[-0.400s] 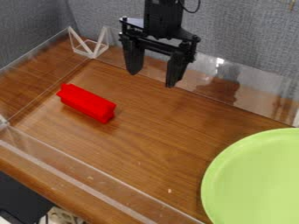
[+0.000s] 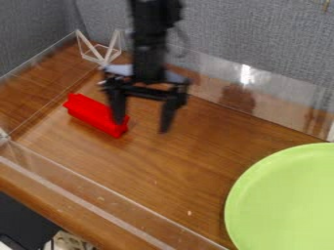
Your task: Put the red object on the green plate
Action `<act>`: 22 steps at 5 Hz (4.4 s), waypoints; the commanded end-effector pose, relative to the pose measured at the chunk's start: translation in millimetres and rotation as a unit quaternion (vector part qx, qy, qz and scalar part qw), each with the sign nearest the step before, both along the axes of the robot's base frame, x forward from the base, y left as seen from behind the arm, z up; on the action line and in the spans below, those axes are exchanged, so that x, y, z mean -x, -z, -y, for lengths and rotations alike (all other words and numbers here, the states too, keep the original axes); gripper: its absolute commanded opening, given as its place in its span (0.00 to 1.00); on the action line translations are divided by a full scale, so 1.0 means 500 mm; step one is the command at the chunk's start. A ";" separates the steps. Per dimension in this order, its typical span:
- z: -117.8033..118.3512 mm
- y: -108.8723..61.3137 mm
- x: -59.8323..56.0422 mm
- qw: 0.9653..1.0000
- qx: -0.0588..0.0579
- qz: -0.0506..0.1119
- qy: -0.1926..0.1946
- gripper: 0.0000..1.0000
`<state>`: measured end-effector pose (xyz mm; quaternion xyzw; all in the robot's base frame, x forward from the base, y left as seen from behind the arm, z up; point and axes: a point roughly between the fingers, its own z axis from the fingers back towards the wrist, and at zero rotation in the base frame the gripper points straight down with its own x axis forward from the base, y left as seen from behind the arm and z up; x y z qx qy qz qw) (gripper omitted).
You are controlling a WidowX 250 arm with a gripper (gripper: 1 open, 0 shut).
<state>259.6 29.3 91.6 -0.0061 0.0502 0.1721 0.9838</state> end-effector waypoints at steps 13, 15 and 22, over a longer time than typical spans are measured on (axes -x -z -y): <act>-0.140 0.082 -0.091 0.871 -0.054 0.150 -0.465 1.00; -0.180 0.087 -0.117 0.821 -0.074 0.146 -0.547 1.00; -0.316 0.116 -0.142 0.810 -0.079 0.122 -0.568 0.00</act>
